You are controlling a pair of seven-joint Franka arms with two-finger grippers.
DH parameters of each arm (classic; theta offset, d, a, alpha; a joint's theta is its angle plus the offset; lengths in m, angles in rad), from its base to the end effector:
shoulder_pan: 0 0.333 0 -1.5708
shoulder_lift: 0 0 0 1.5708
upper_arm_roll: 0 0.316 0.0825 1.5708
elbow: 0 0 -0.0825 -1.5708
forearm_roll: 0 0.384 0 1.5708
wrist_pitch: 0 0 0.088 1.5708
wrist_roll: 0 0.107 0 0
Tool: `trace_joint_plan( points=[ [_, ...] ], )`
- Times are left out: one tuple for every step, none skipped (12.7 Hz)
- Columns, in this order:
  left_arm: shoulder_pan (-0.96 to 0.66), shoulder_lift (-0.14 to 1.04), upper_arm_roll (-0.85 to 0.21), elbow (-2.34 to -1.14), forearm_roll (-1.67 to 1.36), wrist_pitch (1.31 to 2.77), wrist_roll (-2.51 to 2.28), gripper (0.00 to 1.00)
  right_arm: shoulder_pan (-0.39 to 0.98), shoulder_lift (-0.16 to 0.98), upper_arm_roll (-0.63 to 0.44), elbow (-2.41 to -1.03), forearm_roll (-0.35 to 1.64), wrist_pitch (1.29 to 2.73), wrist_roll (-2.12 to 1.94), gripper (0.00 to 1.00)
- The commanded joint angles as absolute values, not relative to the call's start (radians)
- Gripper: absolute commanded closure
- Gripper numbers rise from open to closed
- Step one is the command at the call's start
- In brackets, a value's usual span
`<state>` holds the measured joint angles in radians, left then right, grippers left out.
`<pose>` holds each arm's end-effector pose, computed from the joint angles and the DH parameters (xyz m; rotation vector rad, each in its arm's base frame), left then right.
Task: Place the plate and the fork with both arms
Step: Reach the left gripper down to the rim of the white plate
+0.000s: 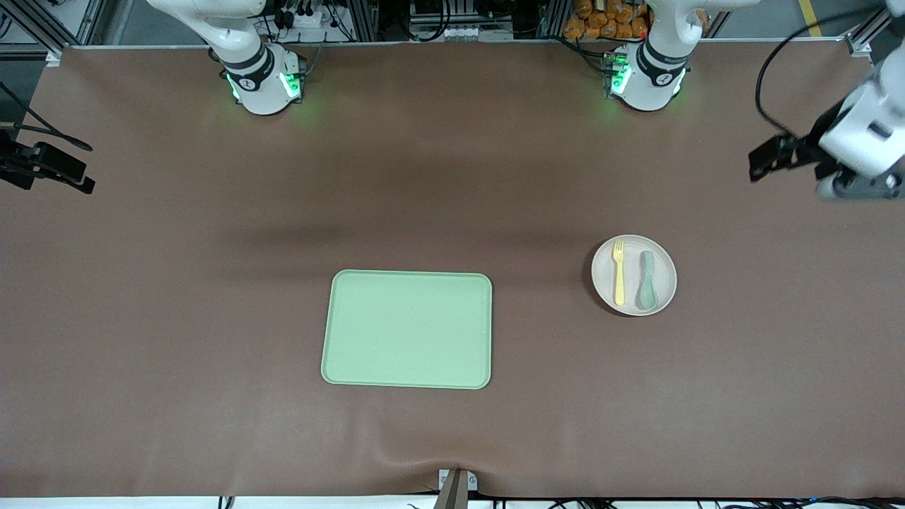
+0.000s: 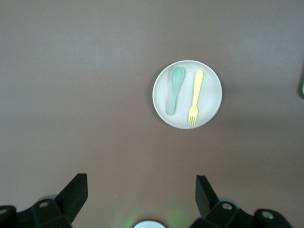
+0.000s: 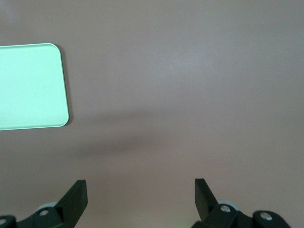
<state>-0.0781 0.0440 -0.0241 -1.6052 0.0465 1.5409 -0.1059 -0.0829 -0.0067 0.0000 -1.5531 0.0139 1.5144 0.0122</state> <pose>0.5591 -0.0519 0.5815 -3.0811 -0.0039 0.1588 0.5450 -0.0437 0.6316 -3.1227 0.1477 0.0492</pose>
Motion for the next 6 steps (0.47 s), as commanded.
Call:
trace_joint_plan(
  points=[
    [-0.048,0.150,-0.025,-1.666,0.003,1.675,-0.097,0.00,-0.101,0.002,0.011,-1.532,0.018,1.499,0.003,0.00],
    [-0.020,0.182,-0.026,-1.707,-0.047,1.733,-0.091,0.00,-0.101,0.003,0.011,-1.532,0.018,1.499,0.003,0.00],
    [-0.015,0.208,-0.025,-1.762,-0.086,1.806,-0.075,0.00,-0.101,0.003,0.011,-1.532,0.018,1.499,0.003,0.00],
    [0.003,0.219,-0.025,-1.828,-0.112,1.901,-0.055,0.00,-0.101,0.003,0.011,-1.532,0.018,1.499,0.003,0.00],
    [0.014,0.227,-0.026,-1.892,-0.133,1.992,-0.031,0.00,-0.100,0.003,0.011,-1.532,0.018,1.499,0.003,0.00],
    [0.017,0.238,-0.026,-1.945,-0.168,2.053,-0.008,0.00,-0.100,0.003,0.011,-1.532,0.018,1.499,0.003,0.00]
  ],
)
